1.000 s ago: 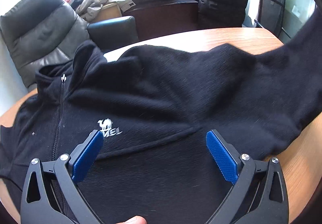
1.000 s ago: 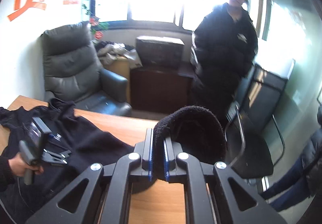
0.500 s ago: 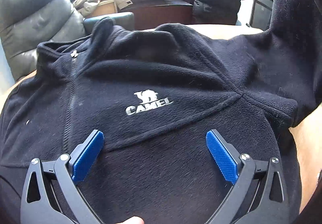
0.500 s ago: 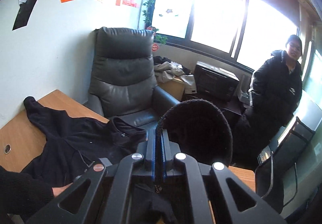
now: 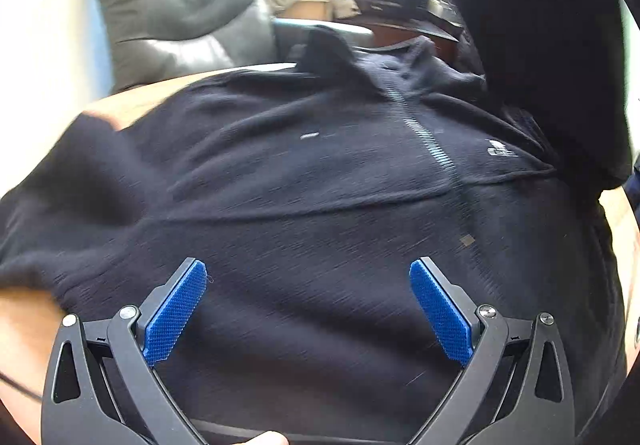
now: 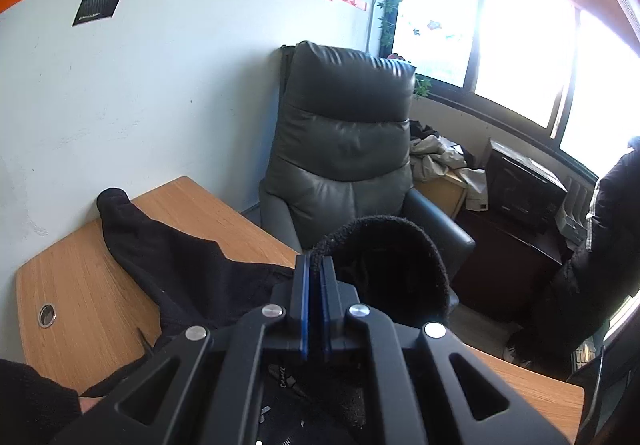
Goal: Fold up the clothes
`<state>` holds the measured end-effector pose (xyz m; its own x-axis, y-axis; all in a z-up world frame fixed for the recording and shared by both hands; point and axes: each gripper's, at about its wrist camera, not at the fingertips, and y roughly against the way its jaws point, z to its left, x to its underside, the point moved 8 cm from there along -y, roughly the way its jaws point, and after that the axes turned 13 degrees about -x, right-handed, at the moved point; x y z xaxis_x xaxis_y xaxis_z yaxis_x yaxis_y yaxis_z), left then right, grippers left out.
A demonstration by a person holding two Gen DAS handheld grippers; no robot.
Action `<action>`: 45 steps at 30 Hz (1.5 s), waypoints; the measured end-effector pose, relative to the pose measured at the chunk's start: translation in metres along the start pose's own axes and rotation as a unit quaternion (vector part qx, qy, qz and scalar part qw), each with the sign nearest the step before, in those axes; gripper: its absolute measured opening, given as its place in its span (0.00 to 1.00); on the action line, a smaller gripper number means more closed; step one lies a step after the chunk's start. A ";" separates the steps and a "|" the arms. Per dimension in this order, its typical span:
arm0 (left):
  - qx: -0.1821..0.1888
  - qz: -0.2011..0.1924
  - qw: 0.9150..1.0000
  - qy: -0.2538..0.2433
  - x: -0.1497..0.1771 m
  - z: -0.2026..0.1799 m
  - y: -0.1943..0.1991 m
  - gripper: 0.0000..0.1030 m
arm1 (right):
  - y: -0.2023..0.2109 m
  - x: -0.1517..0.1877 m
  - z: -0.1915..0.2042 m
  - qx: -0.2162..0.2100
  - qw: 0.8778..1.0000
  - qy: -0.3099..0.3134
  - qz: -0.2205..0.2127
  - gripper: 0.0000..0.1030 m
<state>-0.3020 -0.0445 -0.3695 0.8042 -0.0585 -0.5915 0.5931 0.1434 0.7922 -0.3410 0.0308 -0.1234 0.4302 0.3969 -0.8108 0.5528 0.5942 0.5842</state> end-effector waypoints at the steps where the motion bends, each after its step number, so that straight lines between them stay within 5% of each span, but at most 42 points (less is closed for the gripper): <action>1: -0.003 -0.001 1.000 0.005 0.006 0.011 0.003 1.00 | -0.020 0.004 0.006 -0.005 1.000 -0.004 0.007 0.04; 8: -0.017 -0.012 0.999 0.037 0.034 0.078 0.027 1.00 | -0.144 0.051 0.039 -0.033 0.996 -0.028 0.079 0.04; 14: -0.039 -0.015 0.997 0.070 0.046 0.120 0.051 1.00 | -0.184 0.078 0.052 -0.049 0.992 -0.041 0.110 0.06; 19: -0.046 -0.037 0.996 0.074 0.037 0.139 0.081 1.00 | -0.139 0.065 0.045 -0.059 0.995 -0.066 0.048 0.40; 21: -0.034 -0.055 0.996 0.069 0.022 0.132 0.095 1.00 | -0.121 0.060 0.042 -0.063 0.995 -0.076 0.023 0.69; 24: -0.001 -0.090 0.994 0.054 -0.012 0.109 0.117 1.00 | -0.089 0.054 0.033 -0.064 0.994 -0.092 -0.016 0.92; 27: 0.043 -0.108 0.992 0.052 -0.049 0.074 0.117 1.00 | -0.030 0.075 -0.024 0.002 0.991 -0.129 -0.033 0.94; 30: 0.073 -0.095 0.992 0.037 -0.076 0.032 0.086 1.00 | 0.004 0.123 -0.085 0.058 0.984 -0.168 -0.002 0.94; 33: 0.095 -0.082 0.992 0.010 -0.090 -0.008 0.047 1.00 | 0.018 0.176 -0.129 0.070 0.976 -0.201 0.039 0.94; 37: 0.050 -0.032 0.998 -0.021 -0.087 -0.024 -0.021 1.00 | 0.004 0.238 -0.146 0.044 0.963 -0.245 0.099 0.94; 40: 0.015 0.048 0.999 0.014 -0.070 0.004 -0.081 0.98 | -0.005 0.279 -0.153 0.052 0.953 -0.260 0.146 0.82; 45: 0.006 0.024 1.000 -0.017 -0.054 0.009 -0.066 0.98 | 0.023 0.310 -0.162 0.072 0.956 -0.244 0.143 0.69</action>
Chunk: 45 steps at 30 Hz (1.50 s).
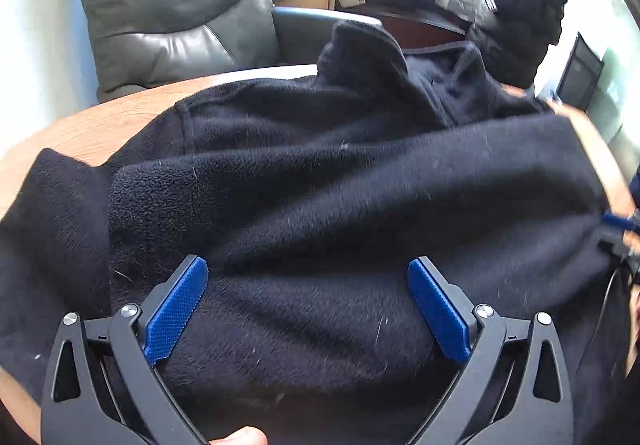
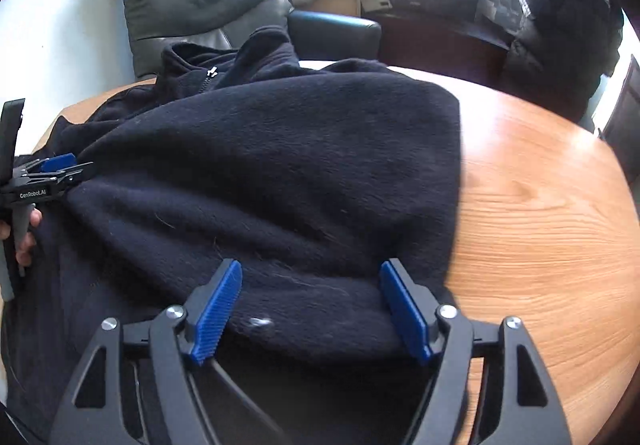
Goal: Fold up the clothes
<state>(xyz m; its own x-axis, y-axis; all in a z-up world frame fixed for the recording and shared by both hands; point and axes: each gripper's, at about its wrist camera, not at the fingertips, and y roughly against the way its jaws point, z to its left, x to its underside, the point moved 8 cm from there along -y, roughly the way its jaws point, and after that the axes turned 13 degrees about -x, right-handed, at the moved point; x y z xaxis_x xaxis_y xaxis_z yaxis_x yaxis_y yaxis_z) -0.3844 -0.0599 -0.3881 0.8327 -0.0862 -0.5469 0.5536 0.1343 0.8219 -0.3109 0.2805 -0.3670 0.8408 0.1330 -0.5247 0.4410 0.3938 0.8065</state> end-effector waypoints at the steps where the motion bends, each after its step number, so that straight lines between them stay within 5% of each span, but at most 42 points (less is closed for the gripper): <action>1: -0.007 0.001 1.000 -0.004 0.004 0.001 0.004 0.98 | 0.005 0.002 -0.002 0.006 1.000 0.005 0.001 0.69; 4: -0.031 -0.016 0.999 0.001 0.013 0.011 0.031 0.98 | 0.027 -0.004 -0.001 0.021 1.000 0.008 -0.010 0.72; 6: -0.033 -0.006 0.999 0.006 0.026 0.017 0.028 1.00 | 0.040 -0.010 0.012 0.013 0.999 0.034 -0.030 0.90; 7: -0.035 -0.001 0.999 0.008 0.033 0.020 0.026 1.00 | 0.038 -0.010 0.020 0.013 0.998 0.054 -0.031 0.91; 11: -0.035 0.001 0.999 0.015 0.044 0.025 0.024 1.00 | 0.016 0.008 0.008 0.019 0.999 0.029 0.010 0.86; 18: -0.050 -0.028 0.998 0.011 0.045 0.033 0.055 1.00 | 0.052 0.000 0.009 0.047 0.998 0.043 0.000 0.86; 22: -0.059 0.021 0.998 0.007 0.073 0.041 0.048 0.96 | 0.073 -0.023 0.064 0.004 0.993 0.111 -0.034 0.86; 25: -0.067 -0.011 0.996 0.051 0.069 0.056 0.085 0.98 | 0.074 -0.044 0.111 -0.027 0.989 0.136 -0.054 0.86; 32: -0.131 -0.050 0.971 0.194 0.072 0.197 0.163 1.00 | 0.068 -0.088 0.261 -0.116 0.958 0.242 -0.099 0.87; 37: -0.124 -0.042 0.947 0.295 0.100 0.333 0.134 1.00 | 0.046 -0.097 0.341 -0.148 0.946 0.266 -0.112 0.87; 45: -0.093 -0.038 0.934 0.342 0.131 0.483 0.053 1.00 | -0.017 -0.091 0.399 -0.116 0.957 0.252 -0.090 0.86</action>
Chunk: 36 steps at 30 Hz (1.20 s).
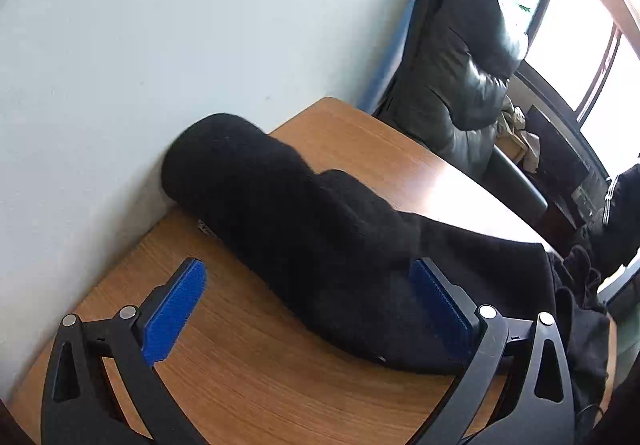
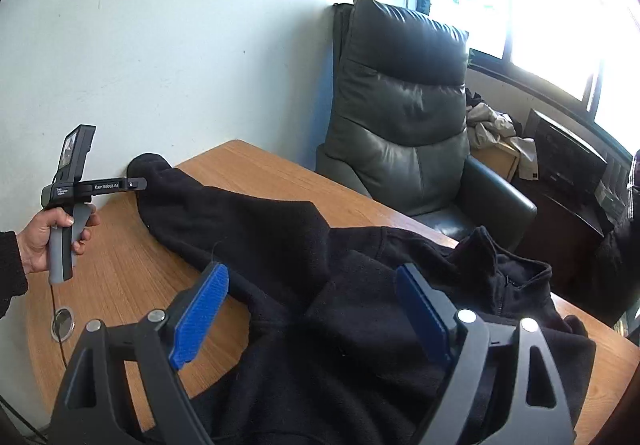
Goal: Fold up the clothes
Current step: 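Grasp the other sleeve cuff with the left gripper and fold it across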
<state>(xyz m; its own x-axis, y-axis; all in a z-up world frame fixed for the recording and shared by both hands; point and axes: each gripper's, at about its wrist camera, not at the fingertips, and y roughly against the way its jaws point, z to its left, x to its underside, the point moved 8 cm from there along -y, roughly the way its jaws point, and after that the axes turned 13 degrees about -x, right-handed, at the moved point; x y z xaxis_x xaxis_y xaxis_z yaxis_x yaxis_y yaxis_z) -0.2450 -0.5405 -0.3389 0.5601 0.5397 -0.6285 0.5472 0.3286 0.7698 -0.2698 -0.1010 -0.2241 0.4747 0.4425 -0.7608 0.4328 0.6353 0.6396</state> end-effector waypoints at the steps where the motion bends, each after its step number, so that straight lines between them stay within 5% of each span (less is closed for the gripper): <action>1: 0.011 0.007 1.000 0.013 -0.004 0.010 -0.010 1.00 | -0.008 0.000 0.004 0.002 1.000 -0.002 0.005 0.86; 7: 0.064 0.033 0.996 0.050 -0.013 0.025 -0.048 1.00 | -0.045 0.001 0.033 0.001 1.000 -0.001 0.030 0.86; 11: 0.090 0.039 0.993 0.071 -0.018 0.022 -0.062 0.91 | -0.060 0.001 0.048 -0.005 0.999 0.005 0.038 0.86; 15: 0.109 0.039 0.990 0.082 -0.020 0.018 -0.070 0.52 | -0.061 0.004 0.054 -0.010 0.999 0.007 0.041 0.86; 24: 0.155 0.021 0.982 0.110 -0.029 0.013 -0.056 0.13 | -0.052 0.014 0.043 -0.006 0.999 -0.011 0.039 0.86; 30: 0.136 -0.073 0.988 0.004 -0.049 -0.032 0.025 0.11 | -0.042 0.018 0.030 -0.002 0.999 -0.030 0.029 0.86; 36: 0.146 -0.143 0.972 -0.117 -0.029 -0.159 0.125 0.11 | -0.010 0.012 0.004 0.009 0.998 -0.062 -0.014 0.85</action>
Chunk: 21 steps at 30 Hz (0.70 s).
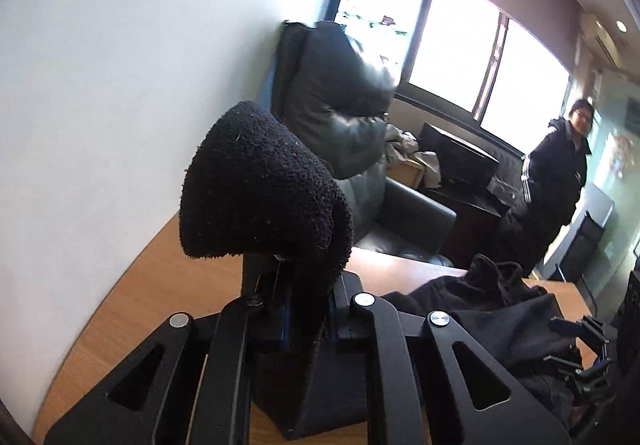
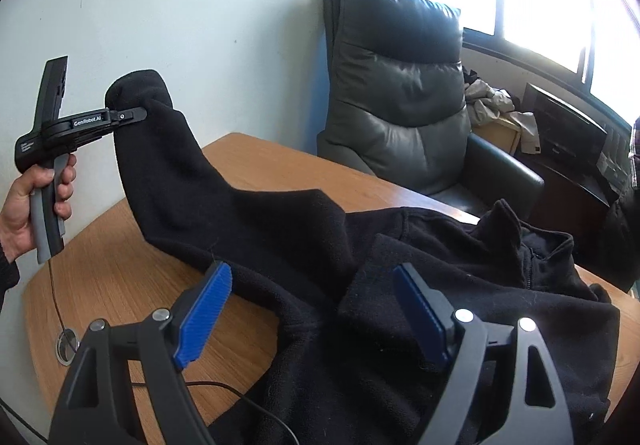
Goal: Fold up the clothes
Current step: 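Grasp the other sleeve cuff with the left gripper and fold it across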
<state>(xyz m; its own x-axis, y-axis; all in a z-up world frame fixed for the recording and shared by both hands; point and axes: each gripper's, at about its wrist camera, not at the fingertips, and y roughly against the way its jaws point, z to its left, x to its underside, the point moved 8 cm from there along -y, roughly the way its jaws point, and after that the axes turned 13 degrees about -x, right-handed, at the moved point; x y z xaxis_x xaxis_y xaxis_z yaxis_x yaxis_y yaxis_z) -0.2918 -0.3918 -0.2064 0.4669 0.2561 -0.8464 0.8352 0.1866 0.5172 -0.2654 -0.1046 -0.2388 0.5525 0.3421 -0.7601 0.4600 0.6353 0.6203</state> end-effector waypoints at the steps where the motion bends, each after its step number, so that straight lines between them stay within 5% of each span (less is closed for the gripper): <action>1: 0.010 -0.001 1.000 -0.012 0.000 -0.030 0.005 0.11 | 0.010 -0.002 -0.007 0.002 1.000 -0.004 -0.009 0.85; 9: 0.056 0.028 0.995 -0.076 0.062 -0.228 0.016 0.10 | 0.109 0.001 -0.084 0.038 0.996 -0.039 -0.068 0.85; 18: 0.104 0.069 0.983 -0.137 0.150 -0.434 0.012 0.10 | 0.228 0.060 -0.199 0.116 0.988 -0.065 -0.075 0.85; 21: 0.103 0.075 0.981 -0.144 0.158 -0.447 0.022 0.10 | 0.256 0.081 -0.231 0.133 0.986 -0.074 -0.074 0.85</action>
<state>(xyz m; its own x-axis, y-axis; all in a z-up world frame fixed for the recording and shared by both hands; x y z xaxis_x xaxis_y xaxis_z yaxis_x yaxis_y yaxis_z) -0.3295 0.0762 -0.2721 0.6269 -0.0189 -0.7789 0.7781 -0.0352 0.6272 -0.2633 0.2455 -0.1869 0.5514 0.1426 -0.8220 0.6984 0.4600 0.5483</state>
